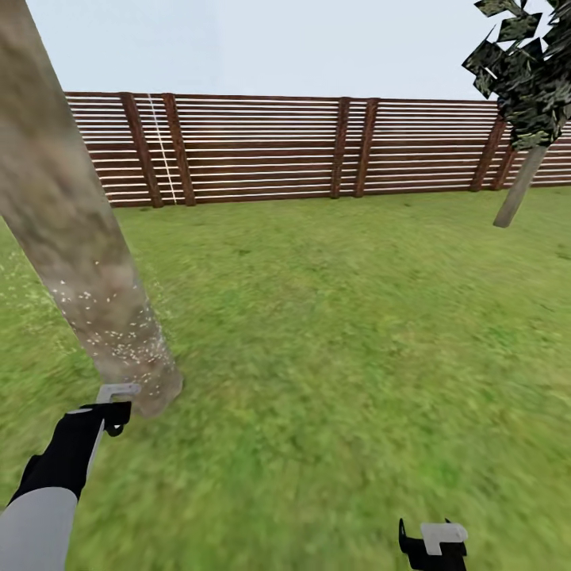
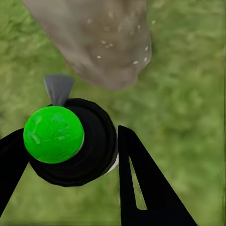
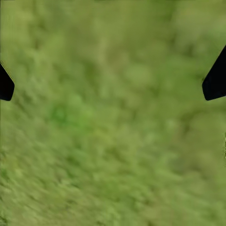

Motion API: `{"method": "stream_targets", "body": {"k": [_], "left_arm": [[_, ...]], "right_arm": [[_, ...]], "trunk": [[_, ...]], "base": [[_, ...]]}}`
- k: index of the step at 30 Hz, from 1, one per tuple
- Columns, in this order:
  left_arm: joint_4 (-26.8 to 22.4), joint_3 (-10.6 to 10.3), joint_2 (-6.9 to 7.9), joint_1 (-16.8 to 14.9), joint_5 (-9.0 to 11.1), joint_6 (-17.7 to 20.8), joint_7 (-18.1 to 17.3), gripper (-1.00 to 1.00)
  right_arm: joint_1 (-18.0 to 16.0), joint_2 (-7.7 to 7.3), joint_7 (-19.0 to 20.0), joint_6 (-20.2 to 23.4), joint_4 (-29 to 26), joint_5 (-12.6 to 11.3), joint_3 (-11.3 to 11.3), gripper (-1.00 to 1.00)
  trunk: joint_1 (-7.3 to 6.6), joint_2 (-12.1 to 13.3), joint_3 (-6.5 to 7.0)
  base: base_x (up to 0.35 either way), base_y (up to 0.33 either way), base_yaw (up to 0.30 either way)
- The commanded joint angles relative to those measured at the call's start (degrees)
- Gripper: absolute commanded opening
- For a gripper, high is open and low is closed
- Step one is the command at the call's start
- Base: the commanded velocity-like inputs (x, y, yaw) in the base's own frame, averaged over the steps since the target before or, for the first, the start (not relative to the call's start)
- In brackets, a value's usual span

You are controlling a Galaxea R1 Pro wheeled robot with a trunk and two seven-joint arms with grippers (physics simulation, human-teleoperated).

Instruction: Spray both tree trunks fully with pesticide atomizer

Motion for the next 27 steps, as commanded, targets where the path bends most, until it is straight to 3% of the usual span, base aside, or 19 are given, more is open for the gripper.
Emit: {"method": "stream_targets", "body": {"k": [1, 11, 14, 15, 17, 21, 23, 25, 26, 27], "left_arm": [[0.0, -0.02, -0.32, -0.01, -0.15, -0.05, 0.01, -1.0], [-0.08, 0.15, -0.47, -0.01, -0.17, -2.72, 1.13, -1.0], [0.0, 0.26, -0.47, -0.01, -0.19, -7.42, 2.28, -1.0], [0.02, 0.74, -0.47, -0.01, 0.0, -8.08, 3.24, -1.0], [0.04, 1.66, -0.48, -0.01, 2.24, -8.73, 3.88, -1.0], [0.26, 1.84, -0.47, 0.35, 3.27, -8.98, 3.86, -1.0], [2.15, 1.48, -0.5, 2.83, 3.32, -10.13, 3.28, -1.0], [4.75, 1.21, -0.09, 4.79, 3.21, -17.2, 2.53, -1.0], [5.57, 1.05, 0.11, 5.45, 3.07, -18.36, 0.97, -1.0], [6.09, 0.96, 0.37, 5.85, 2.73, -19.0, -2.79, -1.0]], "right_arm": [[0.0, 0.0, 0.0, 0.0, 0.0, 0.0, 0.0, 1.0], [0.0, 0.0, 0.02, 0.0, 0.0, 0.0, 0.0, 1.0], [0.0, 0.0, 0.03, 0.0, 0.0, 0.0, 0.0, 1.0], [0.0, 0.0, 0.01, 0.0, 0.0, 0.0, 0.0, 1.0], [0.0, 0.0, 0.01, 0.0, 0.0, 0.0, 0.0, 1.0], [0.0, 0.0, 0.02, 0.0, 0.0, -0.02, 0.0, 1.0], [0.0, 0.06, 0.16, 0.0, 0.0, 0.01, 0.02, 1.0], [0.0, 0.08, 0.27, 0.0, 0.02, 0.08, 0.08, 1.0], [0.0, 0.09, 0.35, 0.0, 0.02, 0.14, 0.09, 1.0], [0.0, 0.09, 0.47, 0.0, 0.03, 0.2, 0.22, 1.0]], "trunk": [[0.0, 0.0, 0.0], [0.0, 0.0, 0.0], [0.0, 0.0, 0.0], [0.0, 0.0, 0.0], [0.0, 0.0, 0.0], [0.0, 0.0, 0.0], [0.0, 0.0, 0.0], [0.0, 0.0, 0.0], [0.0, 0.0, 0.0], [0.0, 0.0, 0.0]], "base": [[0.256, -0.174, 0.262], [0.206, -0.197, 0.116], [0.004, -0.271, 0.275], [0.001, -0.273, 0.277], [0.107, -0.242, 0.262], [0.121, -0.107, 0.083], [-0.264, -0.002, 0.001], [-0.331, 0.0, 0.0], [-0.339, 0.0, 0.0], [-0.341, 0.0, 0.0]]}}
